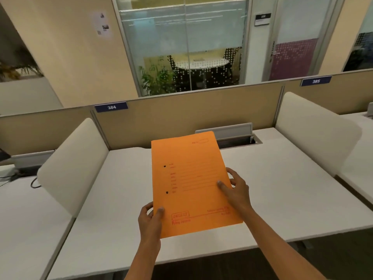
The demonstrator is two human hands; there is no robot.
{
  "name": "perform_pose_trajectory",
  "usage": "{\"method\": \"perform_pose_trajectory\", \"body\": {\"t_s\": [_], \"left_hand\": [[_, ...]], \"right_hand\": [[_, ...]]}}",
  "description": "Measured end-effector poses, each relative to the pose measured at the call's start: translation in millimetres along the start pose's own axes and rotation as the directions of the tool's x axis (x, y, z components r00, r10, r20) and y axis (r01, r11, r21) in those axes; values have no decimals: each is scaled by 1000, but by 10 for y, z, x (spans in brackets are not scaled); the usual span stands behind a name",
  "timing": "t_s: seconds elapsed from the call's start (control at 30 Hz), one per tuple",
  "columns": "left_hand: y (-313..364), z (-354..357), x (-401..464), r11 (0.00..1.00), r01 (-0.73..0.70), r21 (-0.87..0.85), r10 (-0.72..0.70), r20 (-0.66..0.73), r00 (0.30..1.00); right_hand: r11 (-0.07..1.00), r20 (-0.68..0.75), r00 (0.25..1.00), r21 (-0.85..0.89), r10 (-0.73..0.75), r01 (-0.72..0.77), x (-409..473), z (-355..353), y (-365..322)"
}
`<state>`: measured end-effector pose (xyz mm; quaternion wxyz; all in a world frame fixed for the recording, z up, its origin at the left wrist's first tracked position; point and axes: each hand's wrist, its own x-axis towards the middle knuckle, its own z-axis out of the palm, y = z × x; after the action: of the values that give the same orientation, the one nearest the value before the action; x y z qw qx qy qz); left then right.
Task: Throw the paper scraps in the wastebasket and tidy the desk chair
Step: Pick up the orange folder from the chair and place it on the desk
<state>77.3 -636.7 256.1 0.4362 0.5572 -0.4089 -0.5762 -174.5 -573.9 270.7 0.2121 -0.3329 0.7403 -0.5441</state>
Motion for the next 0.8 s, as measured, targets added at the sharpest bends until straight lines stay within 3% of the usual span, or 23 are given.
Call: {"method": "perform_pose_trajectory", "body": {"t_s": [0.43,0.8], "left_hand": [[-4,201,1282,998,53,27,-48,-159,986],[139,534,2788,991,70,118,-58,-101,993]], "right_hand": [[984,166,980,-157,107,-81,961,809,264],[955,53,977,-228,206,-189,1767,1540,344]]}}
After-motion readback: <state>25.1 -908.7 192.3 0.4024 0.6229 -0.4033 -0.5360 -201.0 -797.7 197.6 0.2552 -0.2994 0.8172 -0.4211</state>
